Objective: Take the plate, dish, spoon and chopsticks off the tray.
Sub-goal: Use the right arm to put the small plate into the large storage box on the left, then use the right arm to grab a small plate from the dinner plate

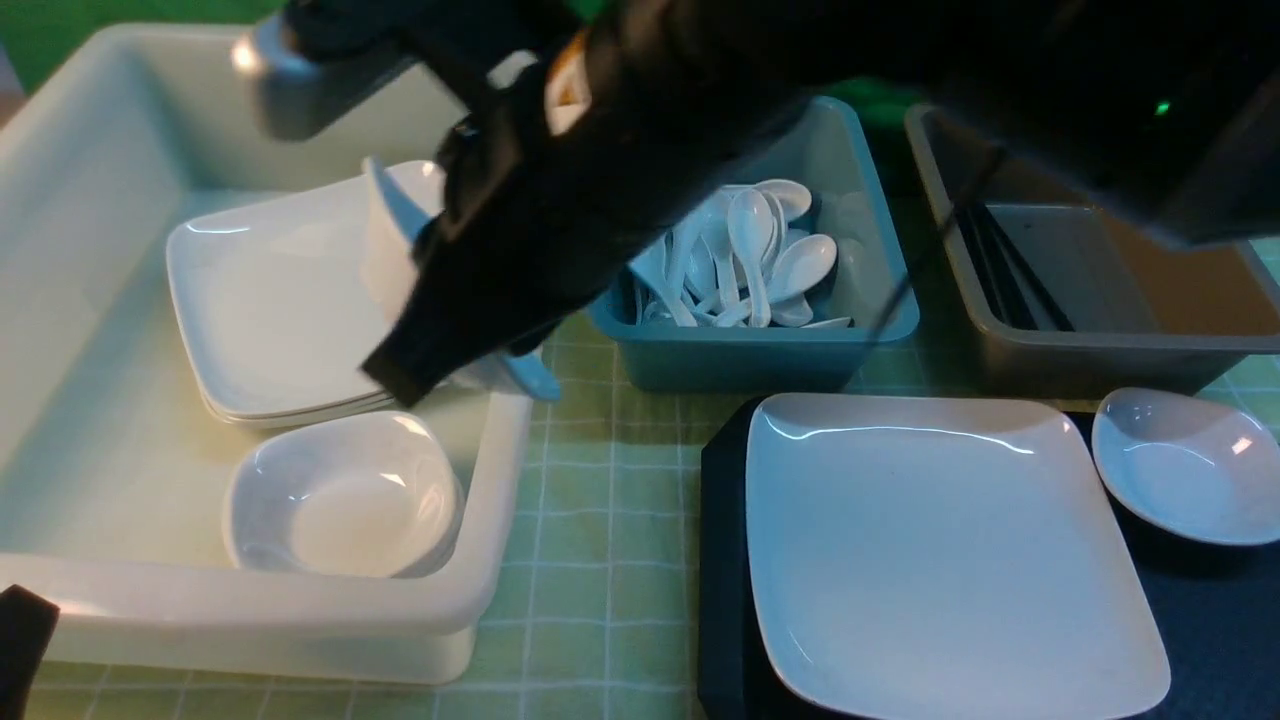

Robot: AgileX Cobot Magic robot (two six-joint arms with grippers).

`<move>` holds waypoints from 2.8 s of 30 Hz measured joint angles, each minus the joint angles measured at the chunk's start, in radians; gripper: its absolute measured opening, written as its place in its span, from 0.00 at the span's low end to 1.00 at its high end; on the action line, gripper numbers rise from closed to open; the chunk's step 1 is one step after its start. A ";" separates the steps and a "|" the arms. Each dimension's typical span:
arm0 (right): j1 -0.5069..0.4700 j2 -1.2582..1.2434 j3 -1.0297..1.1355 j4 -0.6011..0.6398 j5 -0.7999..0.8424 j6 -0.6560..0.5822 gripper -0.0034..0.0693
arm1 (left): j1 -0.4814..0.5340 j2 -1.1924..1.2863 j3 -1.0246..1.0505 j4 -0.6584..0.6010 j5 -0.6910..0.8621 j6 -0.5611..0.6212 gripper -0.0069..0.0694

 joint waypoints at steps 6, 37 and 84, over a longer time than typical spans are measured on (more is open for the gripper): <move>0.086 0.249 -0.262 -0.092 0.097 0.012 0.09 | 0.000 0.000 0.000 0.033 0.007 0.001 0.39; 0.103 0.414 -0.365 -0.151 0.063 0.106 0.41 | 0.000 0.000 0.000 0.040 0.023 0.000 0.39; -0.712 -0.319 1.127 -0.489 -0.322 -0.148 0.55 | 0.000 0.000 0.000 0.043 0.046 -0.003 0.39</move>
